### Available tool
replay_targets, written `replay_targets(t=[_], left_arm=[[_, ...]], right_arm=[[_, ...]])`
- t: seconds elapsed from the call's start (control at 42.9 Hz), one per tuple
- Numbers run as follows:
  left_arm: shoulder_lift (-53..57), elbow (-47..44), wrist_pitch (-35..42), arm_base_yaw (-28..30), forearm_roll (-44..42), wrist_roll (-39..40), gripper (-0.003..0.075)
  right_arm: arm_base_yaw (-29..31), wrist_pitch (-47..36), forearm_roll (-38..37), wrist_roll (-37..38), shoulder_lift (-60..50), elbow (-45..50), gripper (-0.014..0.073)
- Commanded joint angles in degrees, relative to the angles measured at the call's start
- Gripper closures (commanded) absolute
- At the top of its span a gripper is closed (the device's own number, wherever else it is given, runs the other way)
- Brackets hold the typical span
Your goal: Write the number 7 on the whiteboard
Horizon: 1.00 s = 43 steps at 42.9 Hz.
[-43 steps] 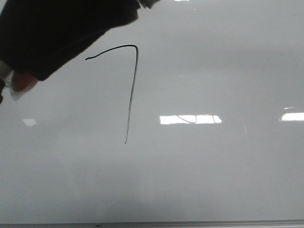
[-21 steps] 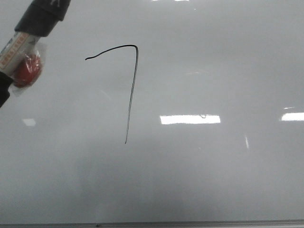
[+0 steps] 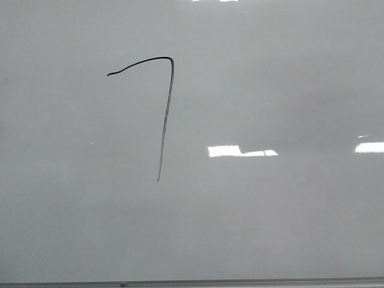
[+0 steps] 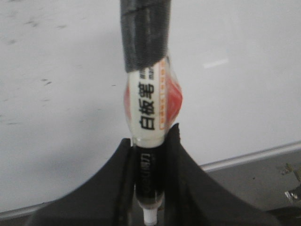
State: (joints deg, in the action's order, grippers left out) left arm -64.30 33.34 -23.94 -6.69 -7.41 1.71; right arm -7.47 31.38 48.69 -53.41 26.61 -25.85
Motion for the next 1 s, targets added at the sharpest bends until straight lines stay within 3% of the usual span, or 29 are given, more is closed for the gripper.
replay_targets(t=[0.0, 0.023, 0.163, 0.396, 0.652, 0.768, 0.978], left_arm=[[-2.01, 2.06, 5.78, 4.55, 0.92, 0.59, 0.0741], [-2.91, 2.06, 6.25, 5.69, 0.92, 0.59, 0.0741], [-7.64, 2.06, 11.81, 8.58, 0.92, 0.59, 0.0741], [-15.37, 2.06, 28.9, 8.84, 1.56, 0.59, 0.0741], [-19.75, 3.25, 30.21, 8.84, 1.83, 0.59, 0.0728], [-19.75, 3.25, 29.93, 8.84, 1.83, 0.59, 0.0624], [-18.75, 3.25, 27.72, 8.84, 2.81, 0.59, 0.0346]], right_arm=[[1.97, -4.34, 2.2, 0.16, -4.25, 1.62, 0.0638], [2.17, -5.12, 2.2, 0.16, -5.03, 2.38, 0.0669], [2.19, -7.17, 2.26, 0.16, -7.98, 4.18, 0.0663], [2.19, -7.04, 2.26, 0.16, -7.93, 4.29, 0.0663], [2.19, -6.97, 2.26, 0.16, -7.93, 4.45, 0.0663], [2.19, -6.88, 2.26, 0.16, -7.93, 4.57, 0.0663], [2.19, -6.88, 2.26, 0.16, -7.93, 4.57, 0.0663]])
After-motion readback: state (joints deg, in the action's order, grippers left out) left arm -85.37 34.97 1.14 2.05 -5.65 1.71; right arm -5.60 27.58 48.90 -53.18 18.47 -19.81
